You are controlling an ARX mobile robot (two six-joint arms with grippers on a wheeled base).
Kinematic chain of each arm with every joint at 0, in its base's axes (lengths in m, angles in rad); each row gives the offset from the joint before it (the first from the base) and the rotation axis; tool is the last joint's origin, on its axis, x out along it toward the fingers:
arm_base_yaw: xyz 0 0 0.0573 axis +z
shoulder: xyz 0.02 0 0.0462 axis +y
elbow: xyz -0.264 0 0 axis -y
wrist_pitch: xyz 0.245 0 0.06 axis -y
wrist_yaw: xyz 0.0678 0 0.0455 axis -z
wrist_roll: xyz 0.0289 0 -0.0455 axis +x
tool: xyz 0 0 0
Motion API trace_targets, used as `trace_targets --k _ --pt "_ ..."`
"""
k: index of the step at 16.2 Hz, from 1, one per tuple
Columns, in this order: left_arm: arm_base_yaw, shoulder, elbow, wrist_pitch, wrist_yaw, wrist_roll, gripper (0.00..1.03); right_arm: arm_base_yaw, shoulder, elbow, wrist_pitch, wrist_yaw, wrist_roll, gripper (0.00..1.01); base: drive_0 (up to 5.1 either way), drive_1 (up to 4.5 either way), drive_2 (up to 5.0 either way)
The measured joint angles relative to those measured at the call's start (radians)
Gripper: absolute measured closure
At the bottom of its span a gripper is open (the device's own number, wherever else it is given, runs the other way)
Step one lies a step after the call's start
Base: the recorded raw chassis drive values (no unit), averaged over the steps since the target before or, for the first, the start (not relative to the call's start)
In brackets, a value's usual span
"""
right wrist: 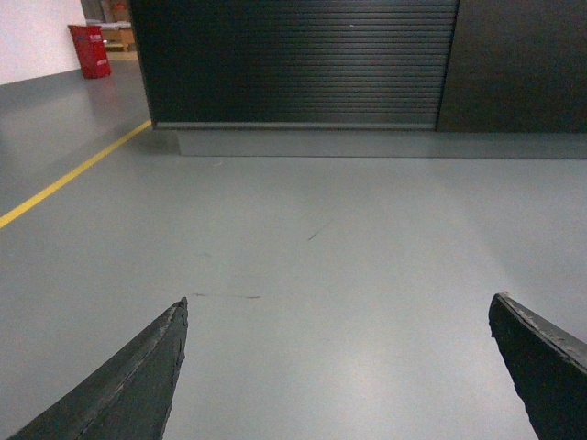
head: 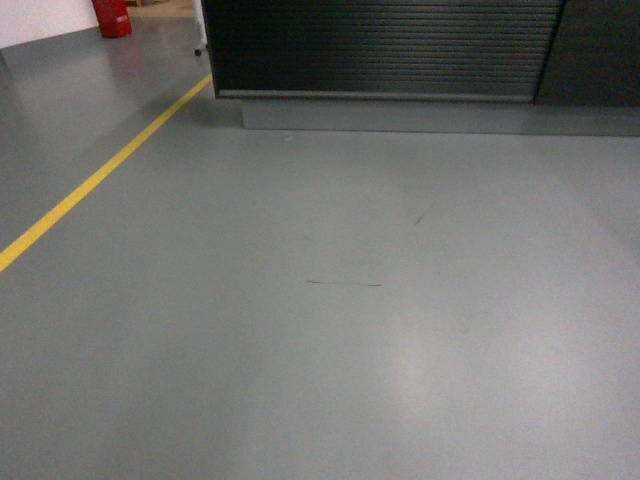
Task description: Place dark red mango on scale at checkout
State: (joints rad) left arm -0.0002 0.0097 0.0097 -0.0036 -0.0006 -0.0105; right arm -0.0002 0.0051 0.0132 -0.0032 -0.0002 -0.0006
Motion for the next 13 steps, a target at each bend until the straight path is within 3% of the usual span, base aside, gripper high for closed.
trace_targets --k 13 --pt "0.000 0.000 0.000 0.000 0.000 0.000 0.05 0.000 0.000 0.000 0.000 0.000 0.000 0.03 0.0 0.00 0.0"
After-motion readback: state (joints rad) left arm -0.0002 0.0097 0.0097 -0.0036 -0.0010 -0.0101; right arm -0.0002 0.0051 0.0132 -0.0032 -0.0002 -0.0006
